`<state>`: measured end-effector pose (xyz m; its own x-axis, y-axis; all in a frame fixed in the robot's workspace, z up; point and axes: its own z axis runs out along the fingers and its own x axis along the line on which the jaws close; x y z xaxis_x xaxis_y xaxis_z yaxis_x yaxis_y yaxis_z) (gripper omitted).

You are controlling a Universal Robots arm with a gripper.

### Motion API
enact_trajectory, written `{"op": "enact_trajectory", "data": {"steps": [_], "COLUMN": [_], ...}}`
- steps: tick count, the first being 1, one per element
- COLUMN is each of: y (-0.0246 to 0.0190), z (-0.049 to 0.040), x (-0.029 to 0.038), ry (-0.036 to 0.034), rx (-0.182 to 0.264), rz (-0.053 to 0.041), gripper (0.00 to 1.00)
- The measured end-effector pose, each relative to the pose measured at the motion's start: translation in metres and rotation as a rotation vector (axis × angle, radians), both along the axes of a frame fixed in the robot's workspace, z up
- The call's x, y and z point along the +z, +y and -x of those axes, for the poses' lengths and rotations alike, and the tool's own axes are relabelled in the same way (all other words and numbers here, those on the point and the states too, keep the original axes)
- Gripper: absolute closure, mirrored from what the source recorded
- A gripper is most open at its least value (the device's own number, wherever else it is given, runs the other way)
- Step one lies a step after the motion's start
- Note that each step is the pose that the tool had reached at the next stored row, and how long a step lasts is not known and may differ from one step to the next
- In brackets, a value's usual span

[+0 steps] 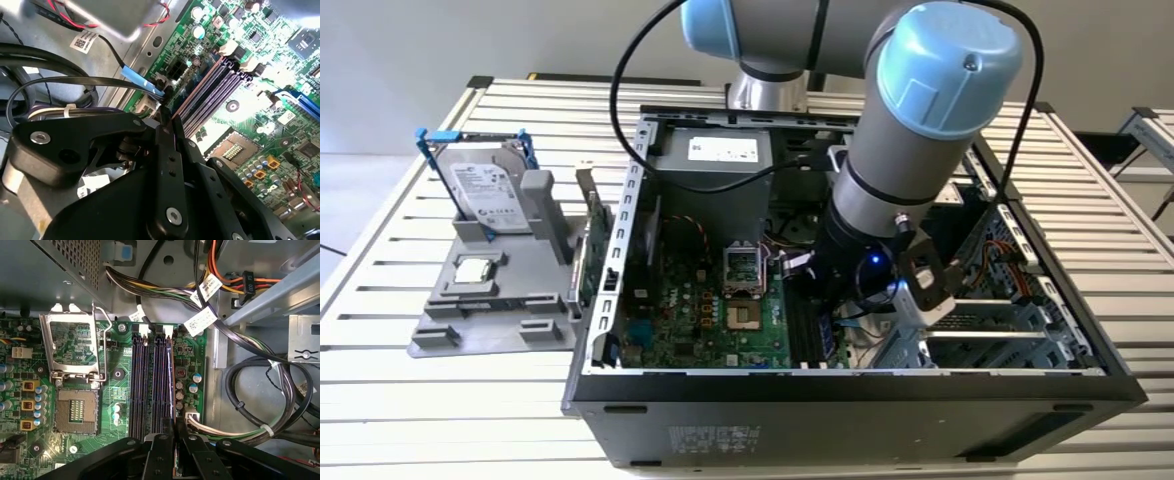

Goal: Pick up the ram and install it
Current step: 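Insert the ram into the slot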

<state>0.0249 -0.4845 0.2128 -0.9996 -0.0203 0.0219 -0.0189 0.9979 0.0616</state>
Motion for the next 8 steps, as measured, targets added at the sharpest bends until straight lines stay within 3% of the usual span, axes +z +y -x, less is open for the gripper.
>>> {"op": "enact_trajectory", "data": {"steps": [8], "y": [-0.0008], "z": [0.0000], "x": [0.0001], "ry": [0.0011], "rx": [0.000], "rz": [0.0002], "gripper": [1.00]}}
